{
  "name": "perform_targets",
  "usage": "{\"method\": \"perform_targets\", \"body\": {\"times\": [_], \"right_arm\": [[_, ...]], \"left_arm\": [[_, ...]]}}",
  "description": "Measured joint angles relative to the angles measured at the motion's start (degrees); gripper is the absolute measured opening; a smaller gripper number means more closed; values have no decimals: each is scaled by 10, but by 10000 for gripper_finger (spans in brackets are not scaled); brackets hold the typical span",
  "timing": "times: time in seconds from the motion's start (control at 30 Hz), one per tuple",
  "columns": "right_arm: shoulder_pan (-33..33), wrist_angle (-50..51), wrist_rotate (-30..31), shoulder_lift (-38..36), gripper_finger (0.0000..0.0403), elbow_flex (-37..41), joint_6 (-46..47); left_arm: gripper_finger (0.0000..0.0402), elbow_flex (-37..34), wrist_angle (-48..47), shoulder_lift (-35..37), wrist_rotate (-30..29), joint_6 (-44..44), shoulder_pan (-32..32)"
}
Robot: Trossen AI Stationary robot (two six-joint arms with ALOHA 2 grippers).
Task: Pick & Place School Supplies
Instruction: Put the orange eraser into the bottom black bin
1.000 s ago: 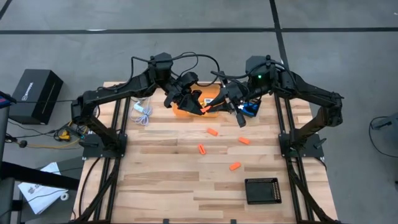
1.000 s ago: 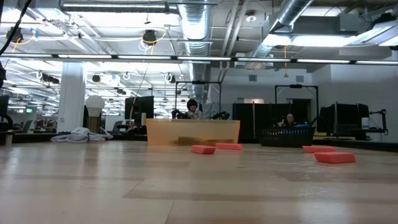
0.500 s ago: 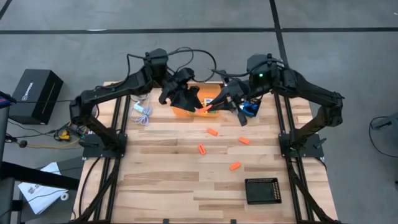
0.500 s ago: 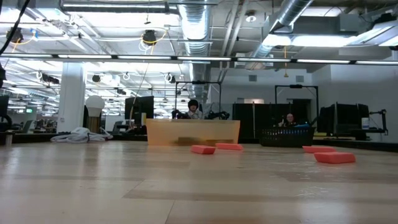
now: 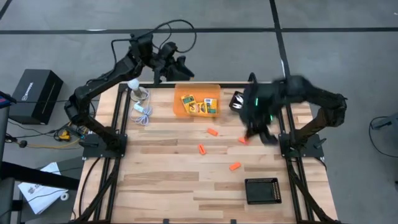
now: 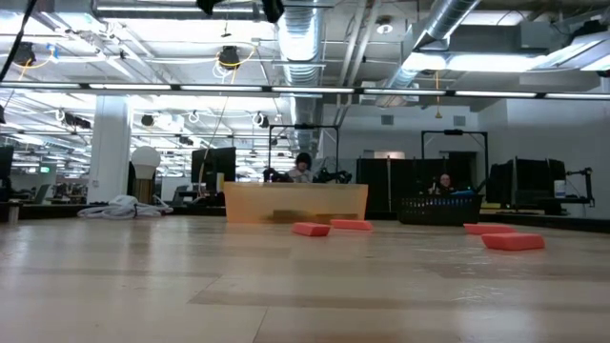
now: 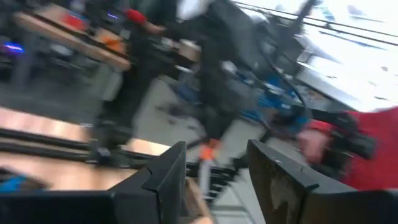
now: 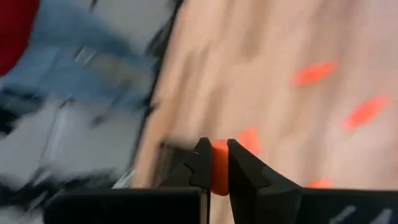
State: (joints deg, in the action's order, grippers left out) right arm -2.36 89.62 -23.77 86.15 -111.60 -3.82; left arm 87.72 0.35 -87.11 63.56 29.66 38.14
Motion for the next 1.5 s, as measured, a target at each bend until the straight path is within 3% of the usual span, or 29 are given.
{"method": "perform_targets", "body": {"times": [0.17,0.4,0.63,0.83,1.37,1.5], "right_arm": [[-92,-42,-34,-71,16,156,150],[-197,-323,-5,-190,16,423,438],[-265,-499,42,-205,16,595,573],[-299,-625,44,-200,16,699,652],[-346,-756,41,-203,17,835,737],[-359,-752,41,-203,56,847,768]], "left_arm": [[151,-29,-3,0,-7,-43,13],[137,-67,-3,0,-17,-93,-6],[125,-88,-3,0,-17,-95,-35],[120,-88,-3,0,-27,-95,-55],[120,-88,1,0,-40,-93,-57],[120,-88,1,0,-40,-93,-57]]}}
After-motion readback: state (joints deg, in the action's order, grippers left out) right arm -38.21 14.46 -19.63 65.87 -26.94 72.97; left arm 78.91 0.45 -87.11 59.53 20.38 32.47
